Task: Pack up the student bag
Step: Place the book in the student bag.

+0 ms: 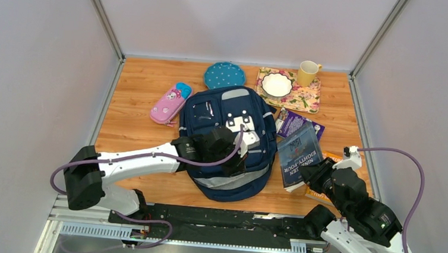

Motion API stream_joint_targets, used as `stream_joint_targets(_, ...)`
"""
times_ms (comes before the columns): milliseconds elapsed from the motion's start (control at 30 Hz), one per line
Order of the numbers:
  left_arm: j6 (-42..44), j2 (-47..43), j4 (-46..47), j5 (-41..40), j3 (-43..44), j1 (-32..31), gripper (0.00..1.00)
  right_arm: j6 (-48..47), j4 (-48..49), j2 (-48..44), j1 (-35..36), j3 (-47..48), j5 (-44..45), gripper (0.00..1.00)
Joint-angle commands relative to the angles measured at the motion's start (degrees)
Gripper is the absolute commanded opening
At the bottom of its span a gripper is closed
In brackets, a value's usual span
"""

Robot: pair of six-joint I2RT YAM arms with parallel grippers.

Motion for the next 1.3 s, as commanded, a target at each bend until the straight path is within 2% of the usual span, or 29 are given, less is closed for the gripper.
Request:
stream_joint_targets(0,2.1,-4.1,0.8,-5.5,6.3,0.9,0.0,0.2,7.5,-0.9,0.1,3.2,1.5,0.0)
stream_joint_targets(133,1.7,-4.6,0.6,-10.6,6.9,0.9,0.0,0.9,8.4,-1.2,0.0,3.8,-2.2,0.0)
stream_joint_targets(433,2.5,-8.3,2.9,-21.7,11.8,1.1,0.0,11.8,12.9,-4.0,0.0,-0.8,-17.5,0.0)
stream_joint_targets(633,3.3,-9.0,4.5,-24.1,13.7,1.1,0.0,18.5,16.4,-5.6,0.1,-5.4,-21.1,0.0)
stream_joint_targets(667,3.2,-8.9,4.6,-23.4,13.9,1.1,0.0,19.4,18.1,-5.6,0.1,-6.6,-25.6,0.0)
stream_joint_targets(767,2.5,-8.6,5.4,-19.6,13.8,1.1,0.0,24.0,28.0,-5.7,0.0,-13.8,-29.4,0.0)
stream_joint_targets(800,2.2,-8.6,6.0,-18.4,13.6,1.1,0.0,25.0,35.6,-5.5,0.1,-15.7,-30.1,0.0)
stream_joint_targets(900,1.2,-8.1,5.5,-13.2,13.2,1.1,0.0,27.4,45.7,-1.7,0.1,-19.9,-30.8,0.0)
stream_joint_targets(1067,-1.8,-8.3,6.9,-4.6,7.3,1.0,0.0,23.7,50.0,6.0,0.1,-19.1,-29.6,0.0)
stream_joint_targets(1100,-2.1,-8.4,7.5,-3.2,6.2,1.0,0.03,23.0,52.7,7.6,0.1,-19.7,-29.6,0.0)
stream_joint_targets(1133,-2.7,-8.3,7.6,-1.5,4.4,1.0,0.12,22.7,53.8,8.2,0.0,-20.0,-29.6,0.0)
stream_joint_targets(1200,-3.2,-8.1,8.3,0.0,2.6,1.0,0.24,22.5,56.4,9.1,0.1,-21.2,-29.2,0.0)
stream_joint_targets(1267,-3.8,-8.1,8.1,0.9,0.5,1.0,0.31,22.5,57.3,9.3,0.1,-21.7,-29.3,0.0)
